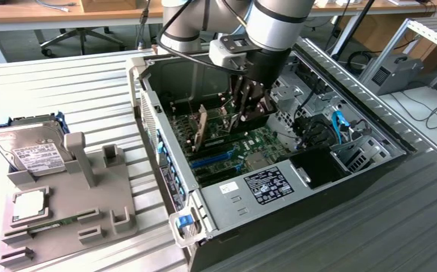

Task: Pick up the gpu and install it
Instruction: 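Insert the gpu into the slot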

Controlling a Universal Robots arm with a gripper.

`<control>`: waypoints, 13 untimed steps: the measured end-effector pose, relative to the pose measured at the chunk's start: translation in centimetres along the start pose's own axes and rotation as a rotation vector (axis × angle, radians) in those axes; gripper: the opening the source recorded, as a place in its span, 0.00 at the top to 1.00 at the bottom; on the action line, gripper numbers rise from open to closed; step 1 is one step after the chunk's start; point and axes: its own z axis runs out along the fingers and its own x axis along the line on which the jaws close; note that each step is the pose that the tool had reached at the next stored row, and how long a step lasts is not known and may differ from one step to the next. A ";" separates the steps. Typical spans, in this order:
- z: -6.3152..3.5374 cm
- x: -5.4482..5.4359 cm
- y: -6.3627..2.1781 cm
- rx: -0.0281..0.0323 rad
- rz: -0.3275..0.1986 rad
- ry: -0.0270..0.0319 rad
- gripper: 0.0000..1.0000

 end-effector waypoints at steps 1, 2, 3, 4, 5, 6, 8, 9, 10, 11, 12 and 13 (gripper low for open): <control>0.02 0.0 0.01 0.0001 0.000 0.0000 0.74; 0.38 0.0 0.27 0.0006 0.023 -0.0010 0.74; 0.62 0.6 0.70 0.0017 0.066 -0.0030 0.74; 0.71 1.3 0.82 0.0017 0.066 -0.0029 0.74; 0.71 1.3 0.82 0.0017 0.066 -0.0030 0.74; 0.88 1.3 1.28 0.0017 0.066 -0.0039 0.74; 2.53 1.7 3.10 0.0016 0.066 -0.0040 0.74; 2.70 1.7 3.19 0.0011 0.051 -0.0032 0.74; 3.03 1.7 3.47 0.0008 0.035 -0.0026 0.74; 3.88 1.6 3.80 0.0008 0.035 -0.0013 0.74; 4.50 1.6 4.34 0.0009 0.035 -0.0013 0.74; 4.99 1.5 4.63 0.0008 0.035 -0.0013 0.74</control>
